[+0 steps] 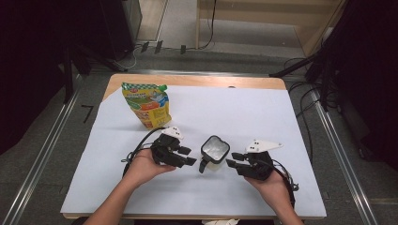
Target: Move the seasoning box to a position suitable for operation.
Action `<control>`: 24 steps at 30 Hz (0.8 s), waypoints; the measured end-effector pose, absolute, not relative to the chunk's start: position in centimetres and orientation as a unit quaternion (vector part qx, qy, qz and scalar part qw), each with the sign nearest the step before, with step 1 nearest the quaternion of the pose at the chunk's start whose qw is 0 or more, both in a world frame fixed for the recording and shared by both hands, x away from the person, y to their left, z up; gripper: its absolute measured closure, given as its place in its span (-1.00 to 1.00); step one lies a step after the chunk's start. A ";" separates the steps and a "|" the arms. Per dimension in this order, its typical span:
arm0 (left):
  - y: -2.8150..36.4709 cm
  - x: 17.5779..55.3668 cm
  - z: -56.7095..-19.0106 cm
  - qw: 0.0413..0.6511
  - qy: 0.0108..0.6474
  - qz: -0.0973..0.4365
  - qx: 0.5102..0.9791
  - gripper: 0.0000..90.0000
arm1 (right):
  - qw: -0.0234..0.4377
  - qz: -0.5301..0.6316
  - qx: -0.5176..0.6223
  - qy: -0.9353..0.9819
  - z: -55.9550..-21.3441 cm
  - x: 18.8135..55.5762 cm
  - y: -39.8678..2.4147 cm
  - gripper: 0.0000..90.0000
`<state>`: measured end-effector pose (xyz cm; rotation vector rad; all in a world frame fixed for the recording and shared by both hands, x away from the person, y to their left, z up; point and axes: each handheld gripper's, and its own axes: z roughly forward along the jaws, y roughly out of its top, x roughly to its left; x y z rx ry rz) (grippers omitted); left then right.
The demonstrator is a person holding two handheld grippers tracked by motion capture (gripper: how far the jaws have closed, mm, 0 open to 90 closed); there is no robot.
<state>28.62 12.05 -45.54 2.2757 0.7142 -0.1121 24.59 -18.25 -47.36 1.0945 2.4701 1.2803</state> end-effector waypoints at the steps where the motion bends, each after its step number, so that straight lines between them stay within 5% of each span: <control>1: 12.1 28.6 -45.5 0.368 0.278 -0.044 0.886 0.41 | 0.076 0.427 0.365 0.824 -47.4 24.6 -18.3 0.53; 4: 11.9 28.6 -45.6 0.375 0.277 -0.056 0.883 0.77 | 0.075 0.425 0.369 0.823 -47.3 24.6 -18.1 0.90; 7: 11.4 28.6 -45.7 0.372 0.270 -0.067 0.886 0.99 | 0.066 0.423 0.375 0.822 -47.4 24.7 -18.0 1.00; 24: 9.5 28.0 -46.2 0.365 0.256 -0.061 0.893 1.00 | 0.072 0.424 0.378 0.820 -47.5 24.9 -17.6 1.00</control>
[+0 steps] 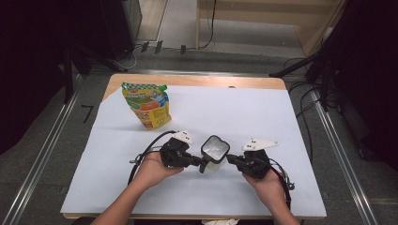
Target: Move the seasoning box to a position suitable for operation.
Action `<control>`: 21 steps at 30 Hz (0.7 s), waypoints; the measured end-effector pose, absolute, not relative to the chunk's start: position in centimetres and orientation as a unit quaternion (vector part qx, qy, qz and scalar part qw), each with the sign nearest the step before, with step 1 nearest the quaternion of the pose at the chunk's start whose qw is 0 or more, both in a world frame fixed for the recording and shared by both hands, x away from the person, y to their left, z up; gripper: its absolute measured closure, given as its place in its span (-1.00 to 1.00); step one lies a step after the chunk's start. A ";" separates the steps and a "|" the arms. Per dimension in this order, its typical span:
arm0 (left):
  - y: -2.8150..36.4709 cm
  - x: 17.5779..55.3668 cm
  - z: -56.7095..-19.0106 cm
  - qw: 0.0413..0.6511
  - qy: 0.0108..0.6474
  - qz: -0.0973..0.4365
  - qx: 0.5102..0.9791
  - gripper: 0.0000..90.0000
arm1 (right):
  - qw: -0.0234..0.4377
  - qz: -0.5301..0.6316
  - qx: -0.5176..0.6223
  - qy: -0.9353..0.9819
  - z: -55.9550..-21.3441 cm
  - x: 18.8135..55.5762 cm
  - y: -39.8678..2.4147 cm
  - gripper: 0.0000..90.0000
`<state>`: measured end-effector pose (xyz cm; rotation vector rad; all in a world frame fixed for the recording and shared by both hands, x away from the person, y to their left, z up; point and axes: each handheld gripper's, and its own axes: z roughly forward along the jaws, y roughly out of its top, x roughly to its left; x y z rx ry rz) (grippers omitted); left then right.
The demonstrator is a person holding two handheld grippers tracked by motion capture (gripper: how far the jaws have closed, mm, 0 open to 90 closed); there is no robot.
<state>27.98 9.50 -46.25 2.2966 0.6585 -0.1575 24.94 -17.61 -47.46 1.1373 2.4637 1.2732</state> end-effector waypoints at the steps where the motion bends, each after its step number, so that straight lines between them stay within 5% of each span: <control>1: 9.5 28.0 -46.2 0.365 0.256 -0.061 0.893 1.00 | 0.072 0.424 0.378 0.820 -47.5 24.9 -17.6 1.00; 21: 8.1 27.4 -46.5 0.375 0.258 -0.049 0.889 1.00 | 0.093 0.430 0.401 0.803 -47.8 26.8 -17.1 1.00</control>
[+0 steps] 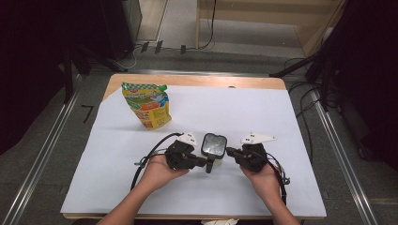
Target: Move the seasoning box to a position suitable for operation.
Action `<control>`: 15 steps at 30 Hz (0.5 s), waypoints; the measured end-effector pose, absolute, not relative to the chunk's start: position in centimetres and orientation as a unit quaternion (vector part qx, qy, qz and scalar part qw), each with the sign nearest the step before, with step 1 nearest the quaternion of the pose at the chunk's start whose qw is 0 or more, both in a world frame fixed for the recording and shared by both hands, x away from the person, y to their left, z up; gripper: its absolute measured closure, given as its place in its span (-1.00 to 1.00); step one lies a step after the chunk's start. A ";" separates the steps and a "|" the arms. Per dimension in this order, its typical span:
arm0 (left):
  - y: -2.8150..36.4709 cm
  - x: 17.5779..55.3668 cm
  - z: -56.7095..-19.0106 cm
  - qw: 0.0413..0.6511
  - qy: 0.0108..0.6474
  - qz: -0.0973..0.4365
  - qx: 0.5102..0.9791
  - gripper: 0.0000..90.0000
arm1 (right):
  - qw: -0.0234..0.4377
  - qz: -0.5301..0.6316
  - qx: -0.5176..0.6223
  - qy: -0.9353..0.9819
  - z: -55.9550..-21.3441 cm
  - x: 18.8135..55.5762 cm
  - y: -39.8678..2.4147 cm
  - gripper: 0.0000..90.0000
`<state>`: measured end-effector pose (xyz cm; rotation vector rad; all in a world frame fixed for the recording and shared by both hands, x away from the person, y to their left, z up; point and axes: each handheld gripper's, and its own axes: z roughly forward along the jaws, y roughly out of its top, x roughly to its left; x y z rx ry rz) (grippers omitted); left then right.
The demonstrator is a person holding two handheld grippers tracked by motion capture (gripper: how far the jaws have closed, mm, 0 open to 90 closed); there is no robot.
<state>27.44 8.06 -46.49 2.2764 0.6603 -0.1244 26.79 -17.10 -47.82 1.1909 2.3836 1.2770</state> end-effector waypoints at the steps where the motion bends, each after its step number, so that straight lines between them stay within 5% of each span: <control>1: 8.0 27.5 -46.5 0.376 0.258 -0.051 0.889 1.00 | 0.093 0.431 0.403 0.802 -47.9 26.9 -17.1 1.00; 15: 6.7 27.3 -46.9 0.383 0.253 -0.063 0.886 0.93 | 0.098 0.426 0.406 0.803 -48.1 27.7 -16.9 1.00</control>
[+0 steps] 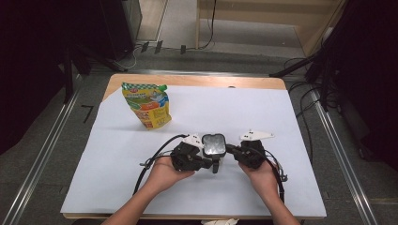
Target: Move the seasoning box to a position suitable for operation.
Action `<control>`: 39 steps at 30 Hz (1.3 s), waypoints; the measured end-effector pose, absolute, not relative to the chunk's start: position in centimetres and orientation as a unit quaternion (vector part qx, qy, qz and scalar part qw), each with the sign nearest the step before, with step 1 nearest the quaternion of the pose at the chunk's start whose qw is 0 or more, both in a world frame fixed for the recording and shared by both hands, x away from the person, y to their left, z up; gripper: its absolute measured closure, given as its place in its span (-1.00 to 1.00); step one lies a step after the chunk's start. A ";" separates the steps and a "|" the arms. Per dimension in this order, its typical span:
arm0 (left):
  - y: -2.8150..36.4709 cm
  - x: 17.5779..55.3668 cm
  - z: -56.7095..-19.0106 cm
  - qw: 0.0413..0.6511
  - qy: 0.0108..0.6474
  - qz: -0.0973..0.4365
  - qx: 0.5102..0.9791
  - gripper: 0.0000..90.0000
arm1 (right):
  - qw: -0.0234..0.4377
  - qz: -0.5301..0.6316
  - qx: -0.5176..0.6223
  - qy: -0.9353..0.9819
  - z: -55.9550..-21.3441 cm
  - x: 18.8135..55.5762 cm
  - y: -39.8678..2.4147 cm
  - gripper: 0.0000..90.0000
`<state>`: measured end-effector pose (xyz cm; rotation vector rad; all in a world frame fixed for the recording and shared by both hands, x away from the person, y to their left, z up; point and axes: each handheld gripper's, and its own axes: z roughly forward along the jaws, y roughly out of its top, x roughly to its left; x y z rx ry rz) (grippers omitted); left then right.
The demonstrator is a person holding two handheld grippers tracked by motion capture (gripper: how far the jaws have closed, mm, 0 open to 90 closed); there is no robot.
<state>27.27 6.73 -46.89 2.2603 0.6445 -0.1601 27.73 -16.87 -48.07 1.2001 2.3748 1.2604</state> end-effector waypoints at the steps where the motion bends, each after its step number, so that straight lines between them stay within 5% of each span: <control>1: 6.9 27.2 -46.7 0.381 0.251 -0.065 0.888 0.92 | 0.094 0.422 0.412 0.802 -47.9 27.5 -16.9 1.00; 9: 8.6 27.0 -45.4 0.388 0.248 -0.062 0.885 0.85 | 0.088 0.428 0.399 0.806 -46.7 25.7 -17.4 1.00; 26: 10.6 28.0 -45.2 0.383 0.264 -0.056 0.883 0.07 | 0.059 0.421 0.360 0.830 -46.7 21.4 -15.4 1.00; 39: 11.5 28.5 -45.2 0.387 0.276 -0.072 0.877 -0.02 | 0.046 0.418 0.345 0.839 -47.9 21.6 -12.4 1.00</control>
